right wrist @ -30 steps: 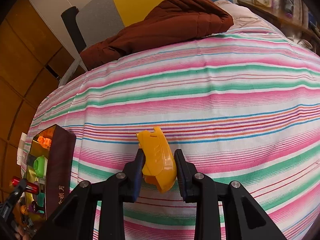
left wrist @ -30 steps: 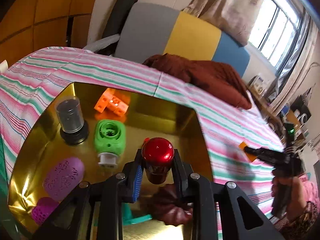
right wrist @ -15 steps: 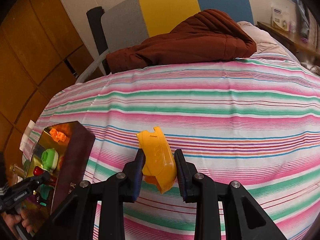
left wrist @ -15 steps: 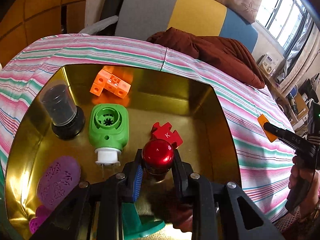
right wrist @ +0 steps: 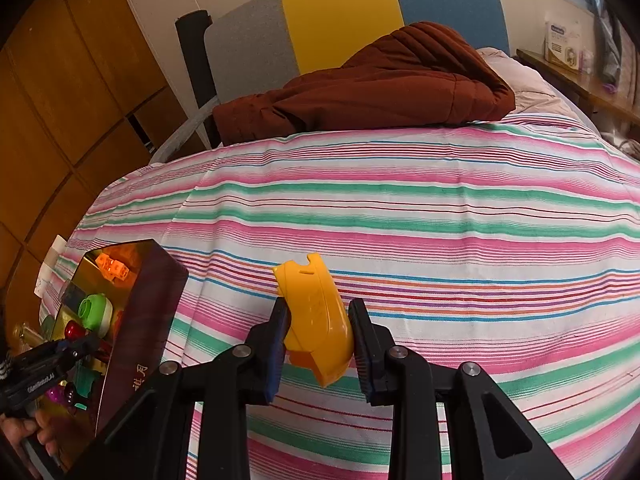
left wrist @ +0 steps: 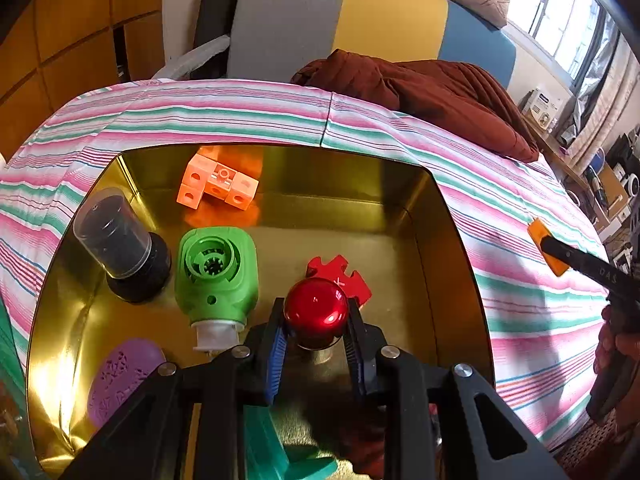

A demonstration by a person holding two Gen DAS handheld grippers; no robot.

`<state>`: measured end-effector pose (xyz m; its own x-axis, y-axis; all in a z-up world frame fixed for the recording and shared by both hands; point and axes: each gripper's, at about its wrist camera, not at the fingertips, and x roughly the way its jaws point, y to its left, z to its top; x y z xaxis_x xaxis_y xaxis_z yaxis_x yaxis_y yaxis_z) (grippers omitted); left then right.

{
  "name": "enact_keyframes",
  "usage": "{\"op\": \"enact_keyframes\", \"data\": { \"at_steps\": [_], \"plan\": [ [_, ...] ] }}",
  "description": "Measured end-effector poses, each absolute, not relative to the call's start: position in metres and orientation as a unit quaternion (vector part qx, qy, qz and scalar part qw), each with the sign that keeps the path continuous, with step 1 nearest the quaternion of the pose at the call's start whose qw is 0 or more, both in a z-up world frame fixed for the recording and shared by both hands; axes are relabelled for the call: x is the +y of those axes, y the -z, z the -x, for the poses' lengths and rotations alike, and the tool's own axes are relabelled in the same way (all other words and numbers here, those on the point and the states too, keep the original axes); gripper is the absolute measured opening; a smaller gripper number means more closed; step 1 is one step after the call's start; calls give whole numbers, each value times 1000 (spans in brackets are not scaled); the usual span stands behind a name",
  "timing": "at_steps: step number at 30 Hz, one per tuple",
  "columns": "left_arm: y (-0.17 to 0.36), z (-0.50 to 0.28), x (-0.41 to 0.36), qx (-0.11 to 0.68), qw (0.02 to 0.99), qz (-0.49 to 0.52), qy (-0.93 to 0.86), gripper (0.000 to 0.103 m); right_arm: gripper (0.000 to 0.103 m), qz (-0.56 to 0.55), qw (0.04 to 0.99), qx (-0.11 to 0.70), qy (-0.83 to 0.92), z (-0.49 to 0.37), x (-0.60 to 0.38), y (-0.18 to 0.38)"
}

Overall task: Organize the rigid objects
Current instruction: 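Carry the red tube into the gold tray and release it with the left gripper, then lower the yellow piece into the gold tray and open the right gripper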

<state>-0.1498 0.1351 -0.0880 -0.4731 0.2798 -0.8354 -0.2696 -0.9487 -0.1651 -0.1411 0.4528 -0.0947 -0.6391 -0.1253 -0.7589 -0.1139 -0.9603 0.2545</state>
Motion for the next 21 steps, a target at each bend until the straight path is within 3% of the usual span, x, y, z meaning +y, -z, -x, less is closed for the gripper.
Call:
{"op": "enact_keyframes", "data": {
  "at_steps": [8, 21],
  "plan": [
    [83, 158, 135, -24, 138, 491, -860, 41, 30, -422, 3, -143, 895, 141, 453, 93],
    [66, 108, 121, -51, 158, 426, -889, 42, 30, -420, 1, -138, 897, 140, 451, 92]
  ]
}}
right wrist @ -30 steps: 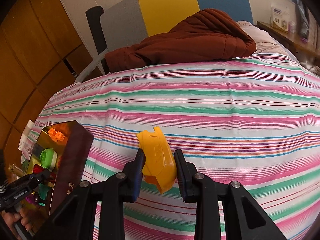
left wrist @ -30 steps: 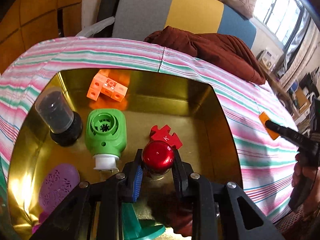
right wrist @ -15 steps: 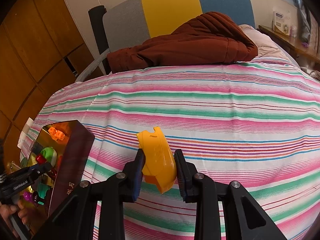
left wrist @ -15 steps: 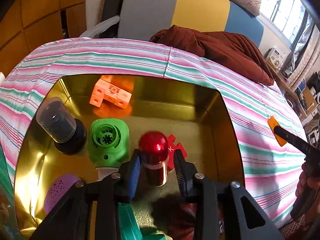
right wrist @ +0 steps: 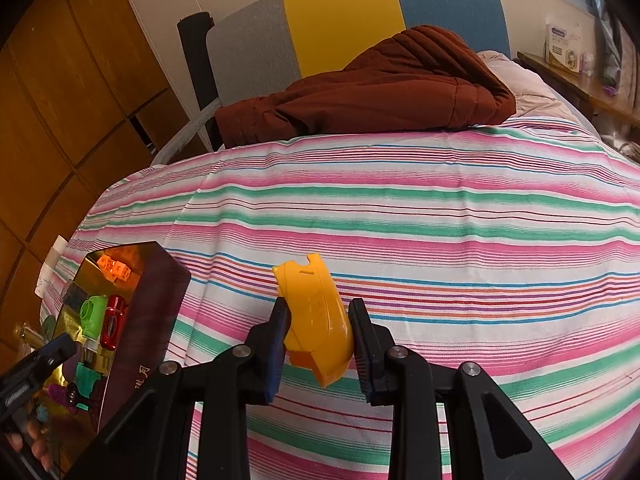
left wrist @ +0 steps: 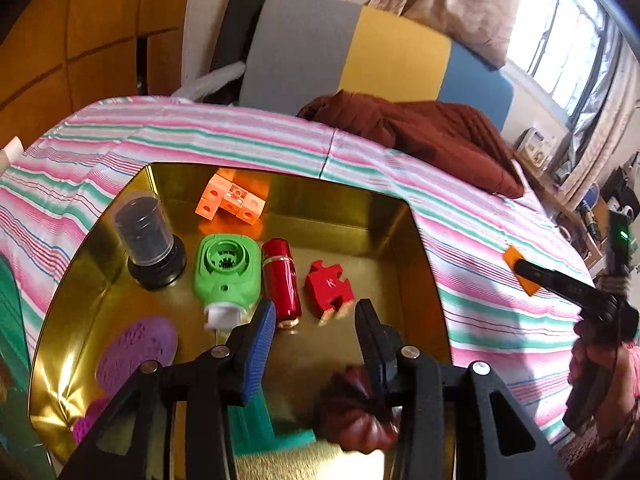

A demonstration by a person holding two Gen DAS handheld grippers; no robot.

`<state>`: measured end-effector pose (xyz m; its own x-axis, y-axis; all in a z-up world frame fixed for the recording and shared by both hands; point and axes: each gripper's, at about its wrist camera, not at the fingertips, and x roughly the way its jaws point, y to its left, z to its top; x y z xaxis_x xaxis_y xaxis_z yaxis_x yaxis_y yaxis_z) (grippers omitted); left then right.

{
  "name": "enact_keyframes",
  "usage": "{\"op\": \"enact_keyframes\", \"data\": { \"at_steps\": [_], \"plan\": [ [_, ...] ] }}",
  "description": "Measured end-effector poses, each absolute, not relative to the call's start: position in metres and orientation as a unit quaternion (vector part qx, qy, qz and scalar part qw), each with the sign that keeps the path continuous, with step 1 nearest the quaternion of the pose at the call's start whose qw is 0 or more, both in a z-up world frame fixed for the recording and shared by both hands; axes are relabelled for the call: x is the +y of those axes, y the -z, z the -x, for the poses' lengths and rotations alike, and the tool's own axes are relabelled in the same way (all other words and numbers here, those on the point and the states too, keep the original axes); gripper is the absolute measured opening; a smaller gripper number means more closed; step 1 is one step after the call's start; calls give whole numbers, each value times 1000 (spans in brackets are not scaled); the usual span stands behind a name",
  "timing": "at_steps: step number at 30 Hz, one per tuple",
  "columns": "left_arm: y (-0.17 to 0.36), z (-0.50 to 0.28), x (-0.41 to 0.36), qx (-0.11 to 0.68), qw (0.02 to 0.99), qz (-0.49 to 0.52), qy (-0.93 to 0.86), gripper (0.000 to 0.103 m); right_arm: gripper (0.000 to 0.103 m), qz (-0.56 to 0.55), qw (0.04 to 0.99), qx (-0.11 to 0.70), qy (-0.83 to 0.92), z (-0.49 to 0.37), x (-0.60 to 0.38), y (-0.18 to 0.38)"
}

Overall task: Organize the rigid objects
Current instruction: 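Lower the yellow piece into the gold tray and open the right gripper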

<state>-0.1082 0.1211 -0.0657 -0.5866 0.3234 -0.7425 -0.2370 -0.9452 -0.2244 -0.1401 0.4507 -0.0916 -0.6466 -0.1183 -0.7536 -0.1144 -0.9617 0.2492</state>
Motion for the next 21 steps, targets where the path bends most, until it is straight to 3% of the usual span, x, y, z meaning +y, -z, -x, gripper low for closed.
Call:
{"op": "enact_keyframes", "data": {
  "at_steps": [21],
  "plan": [
    [70, 52, 94, -62, 184, 398, -897, 42, 30, -408, 110, -79, 903, 140, 348, 63]
  ]
}}
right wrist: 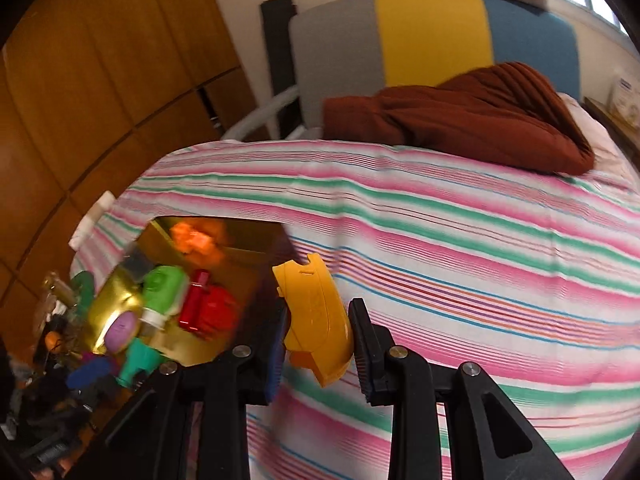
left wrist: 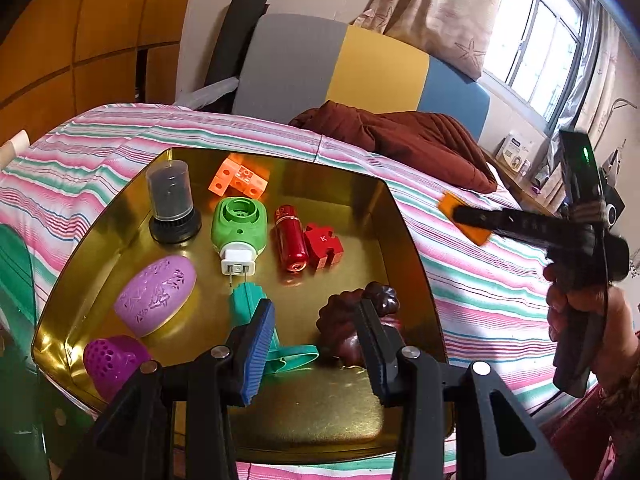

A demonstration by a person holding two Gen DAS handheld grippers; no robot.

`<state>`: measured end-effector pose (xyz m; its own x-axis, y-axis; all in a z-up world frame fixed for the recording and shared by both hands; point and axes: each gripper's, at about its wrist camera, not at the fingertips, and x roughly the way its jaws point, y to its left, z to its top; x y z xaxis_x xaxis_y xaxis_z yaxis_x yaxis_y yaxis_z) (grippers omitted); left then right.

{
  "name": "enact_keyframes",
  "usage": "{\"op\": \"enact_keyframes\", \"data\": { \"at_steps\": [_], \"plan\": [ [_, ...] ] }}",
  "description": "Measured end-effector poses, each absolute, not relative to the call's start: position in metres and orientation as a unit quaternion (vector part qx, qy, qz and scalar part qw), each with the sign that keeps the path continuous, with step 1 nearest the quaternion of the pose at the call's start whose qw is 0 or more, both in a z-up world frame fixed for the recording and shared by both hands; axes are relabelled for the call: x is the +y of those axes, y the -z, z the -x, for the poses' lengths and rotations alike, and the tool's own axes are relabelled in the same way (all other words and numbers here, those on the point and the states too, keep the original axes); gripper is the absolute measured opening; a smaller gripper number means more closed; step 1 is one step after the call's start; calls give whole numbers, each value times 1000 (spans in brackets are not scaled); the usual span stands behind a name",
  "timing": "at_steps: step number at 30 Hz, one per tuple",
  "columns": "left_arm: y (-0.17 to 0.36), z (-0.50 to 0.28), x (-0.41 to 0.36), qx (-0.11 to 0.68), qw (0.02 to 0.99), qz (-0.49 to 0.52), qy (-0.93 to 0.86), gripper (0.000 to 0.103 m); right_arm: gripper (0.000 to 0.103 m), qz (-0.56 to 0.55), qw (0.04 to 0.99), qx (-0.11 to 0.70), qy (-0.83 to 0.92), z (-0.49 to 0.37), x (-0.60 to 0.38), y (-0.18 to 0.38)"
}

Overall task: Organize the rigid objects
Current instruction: 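Lower the yellow piece into the gold tray and open the right gripper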

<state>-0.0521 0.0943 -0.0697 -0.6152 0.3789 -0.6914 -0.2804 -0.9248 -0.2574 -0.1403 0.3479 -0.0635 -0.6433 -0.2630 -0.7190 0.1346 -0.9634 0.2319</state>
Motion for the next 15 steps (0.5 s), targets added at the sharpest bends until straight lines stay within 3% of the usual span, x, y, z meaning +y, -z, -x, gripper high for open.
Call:
{"op": "enact_keyframes", "data": {
  "at_steps": [15],
  "plan": [
    [62, 33, 78, -77, 192, 384, -900, 42, 30, -449, 128, -8, 884, 183, 249, 69]
  ]
}}
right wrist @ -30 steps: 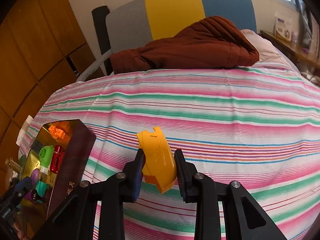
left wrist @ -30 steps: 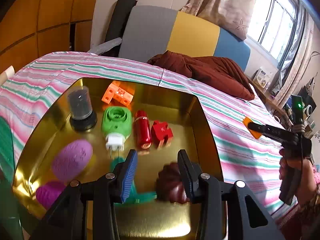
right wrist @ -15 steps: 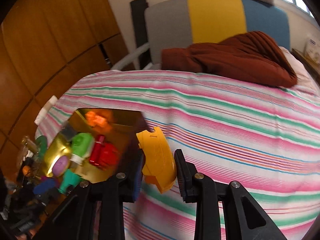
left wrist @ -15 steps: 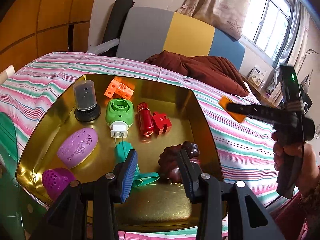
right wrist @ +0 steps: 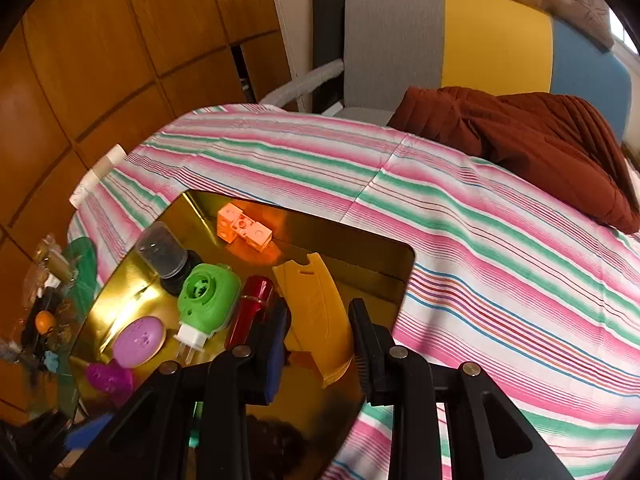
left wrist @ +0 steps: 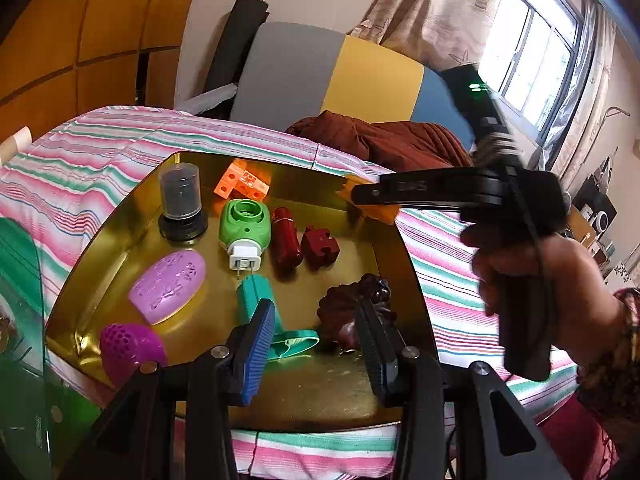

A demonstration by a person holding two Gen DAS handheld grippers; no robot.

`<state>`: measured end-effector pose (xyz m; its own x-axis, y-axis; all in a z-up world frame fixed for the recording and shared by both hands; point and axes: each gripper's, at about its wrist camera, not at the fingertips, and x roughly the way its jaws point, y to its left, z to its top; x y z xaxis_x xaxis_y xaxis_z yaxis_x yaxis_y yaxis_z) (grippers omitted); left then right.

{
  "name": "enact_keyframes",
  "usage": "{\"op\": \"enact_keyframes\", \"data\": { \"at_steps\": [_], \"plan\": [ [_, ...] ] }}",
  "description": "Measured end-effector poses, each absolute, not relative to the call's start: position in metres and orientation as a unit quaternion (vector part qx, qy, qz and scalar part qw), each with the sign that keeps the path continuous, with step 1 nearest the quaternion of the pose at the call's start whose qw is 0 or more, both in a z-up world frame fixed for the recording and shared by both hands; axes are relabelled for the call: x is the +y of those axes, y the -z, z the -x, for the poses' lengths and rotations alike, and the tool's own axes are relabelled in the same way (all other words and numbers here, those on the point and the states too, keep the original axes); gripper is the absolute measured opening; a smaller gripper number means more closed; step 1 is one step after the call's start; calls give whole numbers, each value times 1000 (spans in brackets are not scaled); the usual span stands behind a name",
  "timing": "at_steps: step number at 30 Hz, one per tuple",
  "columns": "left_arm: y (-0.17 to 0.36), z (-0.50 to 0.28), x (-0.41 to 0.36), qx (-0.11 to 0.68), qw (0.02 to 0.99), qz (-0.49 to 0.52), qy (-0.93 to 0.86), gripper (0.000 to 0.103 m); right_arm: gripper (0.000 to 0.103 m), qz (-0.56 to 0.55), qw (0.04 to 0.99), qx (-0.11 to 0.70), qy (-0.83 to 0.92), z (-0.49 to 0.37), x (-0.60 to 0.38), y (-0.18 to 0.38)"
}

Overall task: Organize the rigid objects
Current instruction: 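Lower the yellow piece into the gold tray and open the right gripper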

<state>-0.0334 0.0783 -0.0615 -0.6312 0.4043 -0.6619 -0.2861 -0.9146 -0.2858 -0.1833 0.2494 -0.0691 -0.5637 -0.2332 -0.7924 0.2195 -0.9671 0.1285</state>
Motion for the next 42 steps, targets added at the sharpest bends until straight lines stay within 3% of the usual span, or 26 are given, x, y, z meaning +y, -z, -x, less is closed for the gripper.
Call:
{"op": "enact_keyframes", "data": {
  "at_steps": [18, 27, 42],
  "plan": [
    [71, 35, 72, -73, 184, 398, -896, 42, 30, -470, 82, 67, 876, 216, 230, 102],
    [72, 37, 76, -66, 179, 404, -895, 42, 31, -463, 71, 55, 882, 216, 239, 100],
    [65, 25, 81, -30, 136, 406, -903, 45, 47, -444, 76, 38, 892, 166, 241, 79]
  ]
}}
